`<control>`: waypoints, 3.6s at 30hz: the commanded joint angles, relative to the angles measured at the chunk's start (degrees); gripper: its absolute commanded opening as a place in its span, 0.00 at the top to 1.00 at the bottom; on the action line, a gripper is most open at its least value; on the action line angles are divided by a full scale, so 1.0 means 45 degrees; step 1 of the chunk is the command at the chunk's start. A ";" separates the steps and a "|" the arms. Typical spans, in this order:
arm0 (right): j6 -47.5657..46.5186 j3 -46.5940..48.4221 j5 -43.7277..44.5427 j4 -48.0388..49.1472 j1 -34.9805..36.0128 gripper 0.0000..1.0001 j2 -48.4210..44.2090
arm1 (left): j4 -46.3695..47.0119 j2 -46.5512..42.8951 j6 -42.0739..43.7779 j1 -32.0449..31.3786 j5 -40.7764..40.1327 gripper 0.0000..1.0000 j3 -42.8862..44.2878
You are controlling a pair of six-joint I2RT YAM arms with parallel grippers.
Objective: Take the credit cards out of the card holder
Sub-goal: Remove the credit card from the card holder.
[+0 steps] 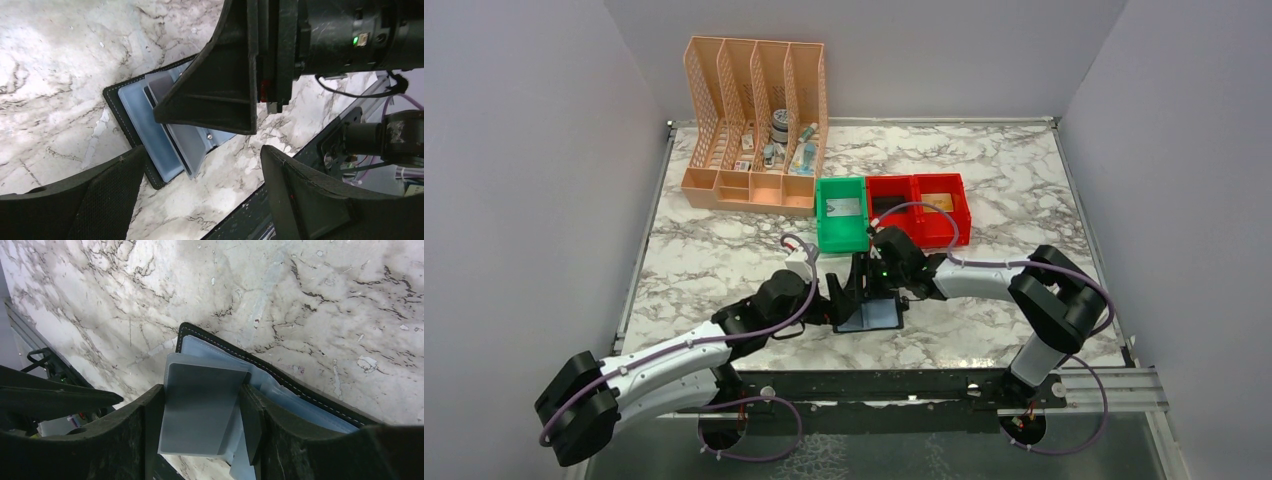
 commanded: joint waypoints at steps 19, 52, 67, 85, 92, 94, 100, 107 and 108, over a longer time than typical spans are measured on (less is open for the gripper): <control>-0.0023 -0.0765 0.0193 -0.0594 0.0211 0.43 0.1155 | 0.2600 0.2448 -0.0007 0.0046 0.2423 0.41 -0.0153; 0.0154 -0.0744 -0.0011 -0.0456 0.0174 0.42 0.0806 | 0.2436 0.2216 -0.1033 0.0047 0.2078 0.38 -0.0323; 0.0255 -0.0958 -0.0227 -0.0241 0.0066 0.48 0.0811 | 0.2175 0.2360 -0.0819 0.0049 0.1826 0.39 -0.0215; -0.0708 0.0450 0.2558 -0.2728 0.0630 0.36 0.1288 | -0.2514 -0.1293 -0.1243 0.0042 -0.2520 0.39 0.0101; -0.0415 0.1659 0.4814 -0.4547 0.1521 0.35 0.1786 | -0.3491 -0.2553 -0.1509 0.0049 -0.3245 0.39 -0.0009; -0.0381 0.1953 0.5043 -0.4791 0.1742 0.35 0.1969 | -0.3546 -0.2643 -0.1539 0.0043 -0.3309 0.39 -0.0022; -0.0060 0.2045 0.5164 -0.4846 0.1979 0.39 0.2062 | -0.3525 -0.2594 -0.1484 0.0049 -0.3278 0.39 0.0030; 0.0007 0.0956 0.2926 -0.2903 0.1588 0.46 0.1521 | -0.2774 -0.2217 -0.1134 0.0049 -0.2519 0.38 -0.0068; 0.0033 0.0794 0.2637 -0.2677 0.1437 0.46 0.1434 | -0.2609 -0.2120 -0.1056 0.0044 -0.2356 0.38 -0.0094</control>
